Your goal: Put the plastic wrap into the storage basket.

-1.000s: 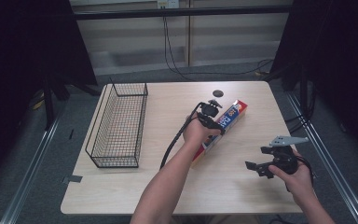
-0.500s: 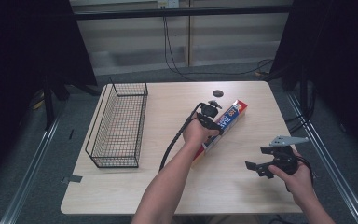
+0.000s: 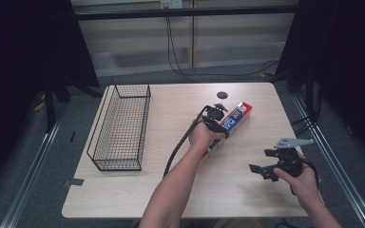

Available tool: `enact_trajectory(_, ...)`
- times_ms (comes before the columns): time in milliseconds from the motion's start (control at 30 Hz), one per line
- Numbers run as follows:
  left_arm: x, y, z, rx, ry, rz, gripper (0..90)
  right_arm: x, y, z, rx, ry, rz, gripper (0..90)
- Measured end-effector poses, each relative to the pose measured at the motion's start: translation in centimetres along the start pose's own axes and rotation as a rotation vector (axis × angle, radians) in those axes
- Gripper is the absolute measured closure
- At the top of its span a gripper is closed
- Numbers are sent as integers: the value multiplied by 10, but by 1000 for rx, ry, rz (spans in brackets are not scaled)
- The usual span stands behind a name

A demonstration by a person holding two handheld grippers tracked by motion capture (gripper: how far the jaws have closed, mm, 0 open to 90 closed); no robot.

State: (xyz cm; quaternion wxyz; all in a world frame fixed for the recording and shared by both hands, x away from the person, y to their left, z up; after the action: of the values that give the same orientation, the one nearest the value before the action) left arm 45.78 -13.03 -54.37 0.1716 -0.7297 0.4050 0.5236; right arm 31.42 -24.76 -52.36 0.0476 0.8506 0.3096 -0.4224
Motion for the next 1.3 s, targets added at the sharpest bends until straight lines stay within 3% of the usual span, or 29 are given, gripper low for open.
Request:
enact_trajectory(133,-6,-1,9,-2,-49,-2,405,-1,1,1,3,-3,0,56)
enact_trajectory(167,-12,-1,18,21,-102,-10,404,-1,1,0,6,2,1,56)
enact_trajectory(267,-15,-3,25,49,-128,-14,387,0,1,1,1,-6,-4,58)
enact_trajectory(333,-16,-5,26,43,-127,-15,374,1,0,1,3,-9,-4,58)
enact_trajectory(433,-13,-4,20,-10,-95,5,343,0,-1,0,-3,-5,-4,60)
enact_trajectory(533,-6,-3,15,-14,-91,6,309,-1,1,0,0,-3,-4,61)
enact_trajectory(633,-3,-3,13,-12,-92,-13,321,0,2,0,3,-1,-2,61)
enact_trajectory(667,-2,-4,14,4,-102,-19,372,-1,2,0,1,-2,-2,61)
enact_trajectory(767,-5,-4,13,13,-107,-36,411,-1,2,0,-3,3,-2,61)
enact_trajectory(833,-8,-5,16,40,-151,-57,417,0,1,0,3,0,-2,62)
enact_trajectory(900,-11,-4,20,-5,-185,-42,421,0,1,0,1,-1,-5,62)
enact_trajectory(967,-12,-4,22,2,-194,-39,423,0,0,0,0,-2,-4,63)
enact_trajectory(1033,-17,-6,28,7,-242,-45,426,0,1,0,1,-2,-4,63)
enact_trajectory(1300,-38,-13,37,-35,-305,-59,429,0,1,0,5,-2,-8,63)
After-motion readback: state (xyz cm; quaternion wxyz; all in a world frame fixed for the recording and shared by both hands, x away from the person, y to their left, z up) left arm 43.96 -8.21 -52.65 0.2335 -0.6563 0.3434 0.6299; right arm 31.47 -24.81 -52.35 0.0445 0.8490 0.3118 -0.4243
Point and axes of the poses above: each handheld gripper's, and its own axes: x roughly forward along the jaws, z roughly out of its underside, y roughly to its right, the point moved 10 cm from there along x, roughly forward along the jaws, and after that the axes turned 9 degrees about -y, right-handed, at the moved point
